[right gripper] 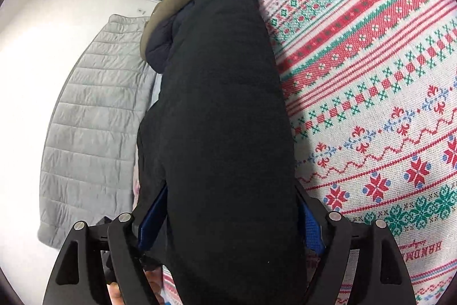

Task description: Fold large clothes

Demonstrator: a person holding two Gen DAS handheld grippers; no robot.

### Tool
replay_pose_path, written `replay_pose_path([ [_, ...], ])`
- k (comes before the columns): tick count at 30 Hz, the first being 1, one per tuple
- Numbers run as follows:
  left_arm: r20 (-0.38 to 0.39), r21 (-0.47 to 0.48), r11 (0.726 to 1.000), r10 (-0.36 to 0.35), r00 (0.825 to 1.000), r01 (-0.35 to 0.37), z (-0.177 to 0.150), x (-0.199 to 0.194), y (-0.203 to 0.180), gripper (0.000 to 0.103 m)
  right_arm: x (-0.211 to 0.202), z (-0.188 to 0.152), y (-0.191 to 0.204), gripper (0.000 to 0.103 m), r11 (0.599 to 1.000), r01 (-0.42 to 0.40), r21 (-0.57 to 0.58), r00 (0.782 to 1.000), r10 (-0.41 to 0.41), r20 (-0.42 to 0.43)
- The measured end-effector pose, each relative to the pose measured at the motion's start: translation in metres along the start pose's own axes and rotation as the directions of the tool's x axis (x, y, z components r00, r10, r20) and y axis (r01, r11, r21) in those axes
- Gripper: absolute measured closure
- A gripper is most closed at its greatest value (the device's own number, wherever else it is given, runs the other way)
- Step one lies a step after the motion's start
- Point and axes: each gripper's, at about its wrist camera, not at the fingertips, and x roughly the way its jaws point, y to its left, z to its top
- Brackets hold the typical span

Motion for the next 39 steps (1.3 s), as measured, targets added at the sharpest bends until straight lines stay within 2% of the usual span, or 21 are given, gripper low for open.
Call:
replay_pose_path([
  [1, 0.011, -0.001, 1.000, -0.001, 1.000, 0.001, -0.002, 0.001, -0.002, 0.015, 0.000, -0.001, 0.001, 0.020, 1.000, 0.006, -0.007, 1.000, -0.006, 0.003],
  [2, 0.020, 0.005, 1.000, 0.003, 1.000, -0.003, -0.002, 0.000, -0.003, 0.023, 0.001, -0.001, 0.004, 0.022, 0.999, 0.022, -0.026, 1.000, -0.022, 0.010],
  [3, 0.029, 0.009, 1.000, 0.006, 1.000, -0.006, 0.000, 0.001, -0.006, 0.033, 0.001, -0.004, 0.011, 0.025, 0.996, 0.060, -0.065, 0.998, -0.058, 0.030],
  [4, 0.045, 0.014, 1.000, 0.007, 0.999, -0.008, -0.001, -0.002, -0.008, 0.038, 0.003, -0.006, 0.020, 0.027, 0.991, 0.095, -0.098, 0.995, -0.090, 0.048],
  [6, 0.079, 0.029, 0.999, 0.018, 0.997, -0.020, -0.003, -0.009, -0.012, 0.051, 0.002, -0.016, 0.044, 0.035, 0.958, 0.199, -0.205, 0.978, -0.180, 0.108],
  [9, 0.121, 0.033, 0.999, 0.027, 0.992, -0.031, -0.006, -0.015, -0.015, 0.058, 0.003, -0.024, 0.070, 0.041, 0.915, 0.277, -0.293, 0.957, -0.236, 0.169],
  [12, 0.167, 0.056, 0.998, 0.006, 0.986, -0.016, -0.008, -0.024, -0.021, 0.062, 0.000, -0.026, 0.079, 0.045, 0.910, 0.277, -0.309, 0.955, -0.226, 0.191],
  [15, 0.232, 0.133, 0.991, -0.021, 0.973, -0.011, -0.014, -0.040, -0.038, 0.064, -0.014, -0.031, 0.086, 0.047, 0.896, 0.284, -0.343, 0.950, -0.212, 0.231],
  [20, 0.226, 0.165, 0.983, -0.118, 0.967, 0.081, -0.018, -0.047, -0.050, 0.065, -0.049, -0.035, 0.099, 0.048, 0.871, 0.299, -0.390, 0.934, -0.182, 0.309],
  [26, 0.249, 0.245, 0.963, -0.179, 0.952, 0.117, -0.032, -0.054, -0.077, 0.065, -0.082, -0.041, 0.103, 0.049, 0.880, 0.278, -0.385, 0.923, -0.135, 0.359],
  [31, 0.237, 0.302, 0.943, -0.216, 0.947, 0.140, -0.049, -0.055, -0.107, 0.065, -0.118, -0.038, 0.099, 0.049, 0.901, 0.247, -0.358, 0.911, -0.090, 0.402],
  [33, 0.239, 0.338, 0.931, -0.226, 0.944, 0.137, -0.058, -0.057, -0.125, 0.065, -0.137, -0.039, 0.097, 0.049, 0.901, 0.245, -0.359, 0.904, -0.078, 0.421],
  [39, 0.263, 0.496, 0.861, -0.268, 0.927, 0.108, -0.102, -0.065, -0.213, 0.065, -0.202, -0.030, 0.103, 0.049, 0.884, 0.264, -0.385, 0.870, -0.047, 0.491],
])
